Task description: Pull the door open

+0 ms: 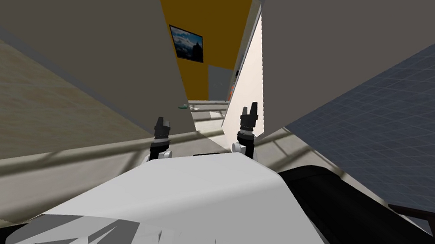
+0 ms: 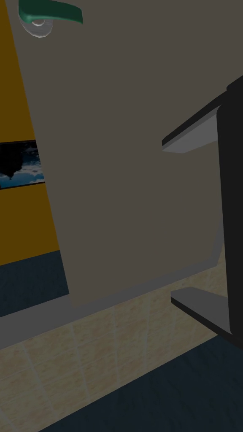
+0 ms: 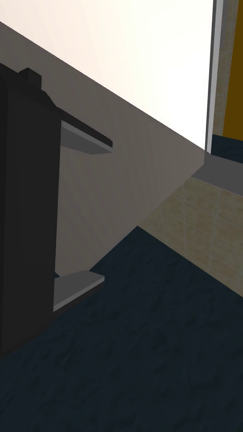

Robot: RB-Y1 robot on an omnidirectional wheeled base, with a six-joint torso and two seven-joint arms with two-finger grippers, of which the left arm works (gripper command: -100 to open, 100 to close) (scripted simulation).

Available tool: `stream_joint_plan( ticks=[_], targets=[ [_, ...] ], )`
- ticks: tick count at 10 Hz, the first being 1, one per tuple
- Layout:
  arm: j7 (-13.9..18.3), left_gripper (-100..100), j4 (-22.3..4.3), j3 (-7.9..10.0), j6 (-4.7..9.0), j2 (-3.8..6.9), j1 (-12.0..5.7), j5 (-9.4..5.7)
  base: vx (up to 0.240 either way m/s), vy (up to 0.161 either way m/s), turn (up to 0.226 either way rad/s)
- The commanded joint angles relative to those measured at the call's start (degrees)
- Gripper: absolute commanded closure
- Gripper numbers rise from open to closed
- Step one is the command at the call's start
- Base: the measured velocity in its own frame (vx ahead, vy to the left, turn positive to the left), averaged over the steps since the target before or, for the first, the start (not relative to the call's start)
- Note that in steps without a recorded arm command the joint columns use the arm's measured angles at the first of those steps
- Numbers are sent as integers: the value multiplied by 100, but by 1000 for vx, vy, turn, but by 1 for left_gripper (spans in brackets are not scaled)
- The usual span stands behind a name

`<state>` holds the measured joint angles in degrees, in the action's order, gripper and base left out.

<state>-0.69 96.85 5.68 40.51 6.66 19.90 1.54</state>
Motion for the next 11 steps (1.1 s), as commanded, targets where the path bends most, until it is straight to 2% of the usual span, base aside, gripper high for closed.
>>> stream_joint_plan(
  ticks=[1, 11],
  targets=[
    [43, -100, -192, 25, -8, 15, -51, -29, 96, 16, -33],
    [291, -100, -1445, 163, 114, 93, -291, -207, 97, 12, -30]
  ],
)
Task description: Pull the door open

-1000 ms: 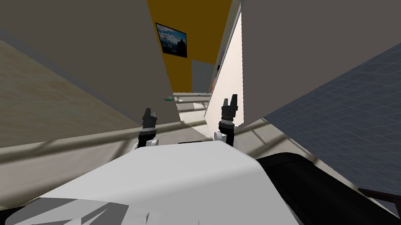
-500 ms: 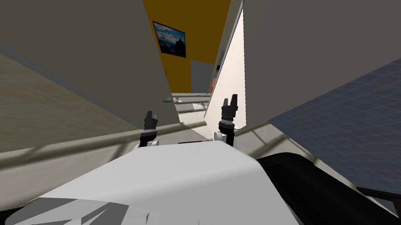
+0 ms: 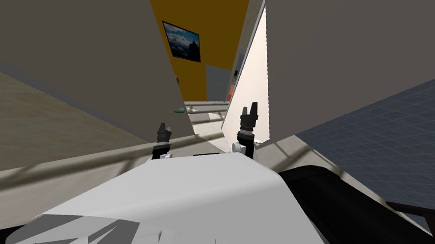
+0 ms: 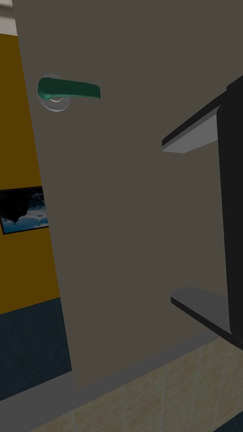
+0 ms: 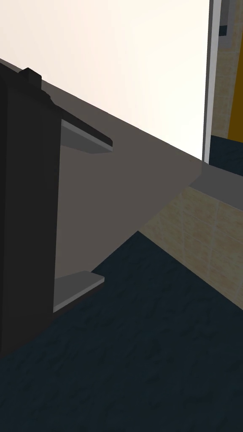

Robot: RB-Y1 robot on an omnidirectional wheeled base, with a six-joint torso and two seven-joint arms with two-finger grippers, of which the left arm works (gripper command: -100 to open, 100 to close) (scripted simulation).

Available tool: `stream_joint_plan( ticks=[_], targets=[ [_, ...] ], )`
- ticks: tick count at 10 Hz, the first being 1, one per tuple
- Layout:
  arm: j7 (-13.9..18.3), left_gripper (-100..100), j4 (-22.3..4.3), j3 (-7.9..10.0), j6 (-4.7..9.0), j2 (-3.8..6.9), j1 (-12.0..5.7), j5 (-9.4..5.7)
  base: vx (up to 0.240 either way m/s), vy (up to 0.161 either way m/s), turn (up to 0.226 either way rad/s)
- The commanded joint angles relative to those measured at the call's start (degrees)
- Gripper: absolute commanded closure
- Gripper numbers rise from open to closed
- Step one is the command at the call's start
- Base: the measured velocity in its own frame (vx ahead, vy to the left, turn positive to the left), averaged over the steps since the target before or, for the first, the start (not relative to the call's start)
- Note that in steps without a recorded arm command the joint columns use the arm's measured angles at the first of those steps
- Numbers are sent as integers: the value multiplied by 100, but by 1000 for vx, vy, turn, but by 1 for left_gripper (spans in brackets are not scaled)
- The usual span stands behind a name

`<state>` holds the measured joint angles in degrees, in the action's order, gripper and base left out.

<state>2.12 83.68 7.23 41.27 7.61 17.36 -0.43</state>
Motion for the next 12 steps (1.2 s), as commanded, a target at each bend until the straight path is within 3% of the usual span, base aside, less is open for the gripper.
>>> stream_joint_plan(
  ticks=[1, 3, 6, 12],
  targets=[
    [35, -100, -251, 22, 49, 5, -60, -27, 98, 13, -19],
    [82, -100, -490, 49, 73, 18, -106, -60, 96, 19, -38],
    [195, -100, -1064, 112, 128, 49, -216, -142, 145, 31, -43],
    [317, -100, -1680, 180, 188, 79, -335, -229, 107, 15, -27]
  ],
)
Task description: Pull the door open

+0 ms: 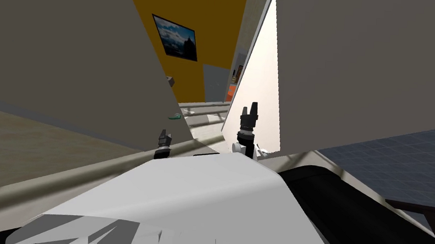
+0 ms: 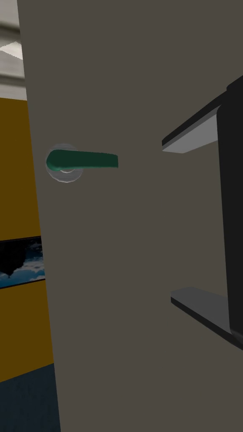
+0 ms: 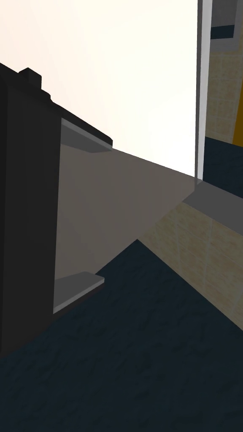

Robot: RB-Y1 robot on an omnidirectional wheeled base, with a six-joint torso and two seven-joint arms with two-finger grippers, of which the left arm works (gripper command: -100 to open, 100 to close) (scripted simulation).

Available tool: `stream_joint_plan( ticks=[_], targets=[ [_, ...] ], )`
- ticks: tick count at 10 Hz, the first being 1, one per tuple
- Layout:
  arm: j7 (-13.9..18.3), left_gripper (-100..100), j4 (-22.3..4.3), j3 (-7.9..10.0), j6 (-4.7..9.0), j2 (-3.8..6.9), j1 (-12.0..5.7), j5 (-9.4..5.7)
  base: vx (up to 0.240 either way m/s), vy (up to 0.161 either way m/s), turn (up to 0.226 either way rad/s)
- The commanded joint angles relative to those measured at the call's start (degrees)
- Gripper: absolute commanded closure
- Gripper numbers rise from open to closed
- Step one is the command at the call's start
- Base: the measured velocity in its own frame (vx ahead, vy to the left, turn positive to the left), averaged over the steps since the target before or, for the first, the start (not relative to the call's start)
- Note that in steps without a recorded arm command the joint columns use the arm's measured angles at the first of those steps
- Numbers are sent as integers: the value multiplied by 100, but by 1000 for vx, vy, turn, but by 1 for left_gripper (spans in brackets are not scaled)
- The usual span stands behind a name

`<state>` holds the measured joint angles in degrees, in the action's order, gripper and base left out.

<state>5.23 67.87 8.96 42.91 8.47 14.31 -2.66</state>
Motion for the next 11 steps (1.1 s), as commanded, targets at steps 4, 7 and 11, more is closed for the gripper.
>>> stream_joint_plan(
  ticks=[4, 7, 11],
  targets=[
    [123, -100, -690, 72, 82, 19, -143, -90, 144, 26, -35],
    [187, -100, -1016, 108, 113, 33, -206, -136, 134, 32, -28],
    [255, -100, -1360, 146, 147, 47, -272, -185, 108, 15, -19]
  ],
)
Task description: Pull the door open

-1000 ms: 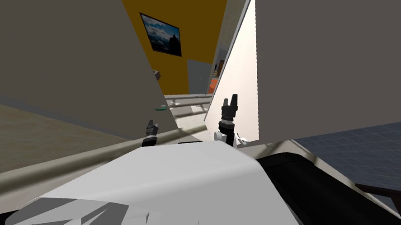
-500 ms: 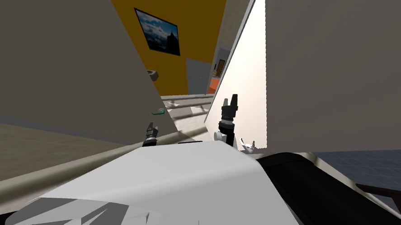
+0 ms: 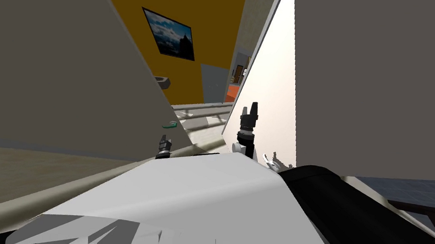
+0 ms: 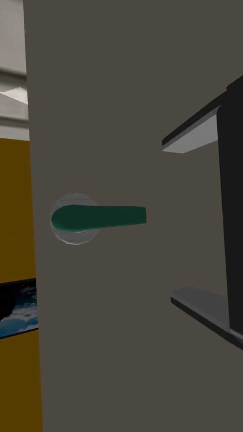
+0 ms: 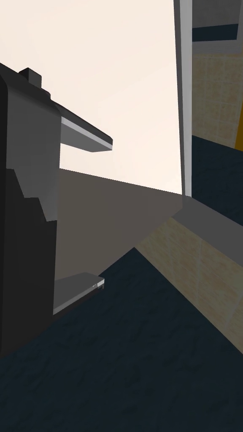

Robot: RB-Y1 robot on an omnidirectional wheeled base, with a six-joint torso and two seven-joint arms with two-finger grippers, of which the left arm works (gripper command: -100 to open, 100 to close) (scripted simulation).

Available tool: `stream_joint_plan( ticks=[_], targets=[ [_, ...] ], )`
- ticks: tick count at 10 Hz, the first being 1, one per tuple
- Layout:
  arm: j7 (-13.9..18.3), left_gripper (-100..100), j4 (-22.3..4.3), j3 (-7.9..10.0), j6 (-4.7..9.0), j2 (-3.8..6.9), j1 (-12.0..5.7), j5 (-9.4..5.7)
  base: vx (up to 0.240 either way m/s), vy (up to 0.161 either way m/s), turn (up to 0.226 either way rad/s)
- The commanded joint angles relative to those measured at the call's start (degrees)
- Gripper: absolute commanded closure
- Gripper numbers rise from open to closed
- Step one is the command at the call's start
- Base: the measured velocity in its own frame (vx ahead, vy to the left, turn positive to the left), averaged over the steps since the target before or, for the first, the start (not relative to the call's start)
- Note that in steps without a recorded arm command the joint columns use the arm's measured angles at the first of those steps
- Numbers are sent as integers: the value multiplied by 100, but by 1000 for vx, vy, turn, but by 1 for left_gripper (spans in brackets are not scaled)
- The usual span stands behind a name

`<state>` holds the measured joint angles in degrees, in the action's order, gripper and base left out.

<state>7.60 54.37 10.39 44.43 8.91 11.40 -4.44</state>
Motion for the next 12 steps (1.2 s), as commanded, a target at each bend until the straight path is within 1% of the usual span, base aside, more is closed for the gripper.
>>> stream_joint_plan(
  ticks=[1, 2, 5, 6, 7, 8, 9, 10, 11, 12],
  targets=[
    [0, -100, 0, 0, 0, 0, 0, 0, 48, 5, -5],
    [67, -100, -116, 54, 68, 83, -4, -41, 136, 2, -105],
    [236, -100, -365, 191, 212, 296, 4, -144, 212, 25, -121],
    [236, -100, -365, 191, 212, 296, 4, -144, 133, 0, -36],
    [296, -100, -453, 239, 262, 372, 6, -181, 115, 12, -75],
    [372, -100, -567, 301, 327, 469, 10, -227, 172, 19, -161],
    [409, -100, -622, 332, 359, 516, 12, -250, 202, 11, -120],
    [386, -100, -696, 310, 399, 499, -49, -234, 87, 5, -16],
    [386, 100, -696, 310, 399, 499, -49, -234, -15, 0, 15],
    [386, 100, -696, 310, 399, 499, -49, -234, -32, -1, 1]
  ],
)
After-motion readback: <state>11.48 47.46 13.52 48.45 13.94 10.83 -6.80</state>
